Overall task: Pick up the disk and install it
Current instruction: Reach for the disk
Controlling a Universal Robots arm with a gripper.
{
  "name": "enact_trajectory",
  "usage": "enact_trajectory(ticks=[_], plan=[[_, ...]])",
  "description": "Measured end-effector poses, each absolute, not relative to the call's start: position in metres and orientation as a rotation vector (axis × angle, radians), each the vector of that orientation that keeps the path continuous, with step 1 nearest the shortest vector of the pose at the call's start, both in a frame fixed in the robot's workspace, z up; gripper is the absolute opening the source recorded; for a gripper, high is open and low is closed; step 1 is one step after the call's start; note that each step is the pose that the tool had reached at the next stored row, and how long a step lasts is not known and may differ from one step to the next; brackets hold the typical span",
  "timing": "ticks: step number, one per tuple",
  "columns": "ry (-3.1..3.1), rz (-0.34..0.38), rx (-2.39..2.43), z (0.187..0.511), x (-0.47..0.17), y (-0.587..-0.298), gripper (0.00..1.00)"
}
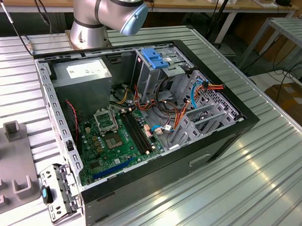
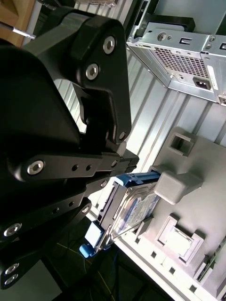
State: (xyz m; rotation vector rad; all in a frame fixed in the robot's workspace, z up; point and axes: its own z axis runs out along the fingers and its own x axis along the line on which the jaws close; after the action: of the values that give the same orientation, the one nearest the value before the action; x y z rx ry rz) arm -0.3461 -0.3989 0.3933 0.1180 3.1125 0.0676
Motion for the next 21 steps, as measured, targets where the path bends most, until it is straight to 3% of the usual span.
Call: enact_trajectory(ticks=[21], plan=[[3.112, 0.068, 0.118, 0.393, -0.358, -0.399, 0.11]])
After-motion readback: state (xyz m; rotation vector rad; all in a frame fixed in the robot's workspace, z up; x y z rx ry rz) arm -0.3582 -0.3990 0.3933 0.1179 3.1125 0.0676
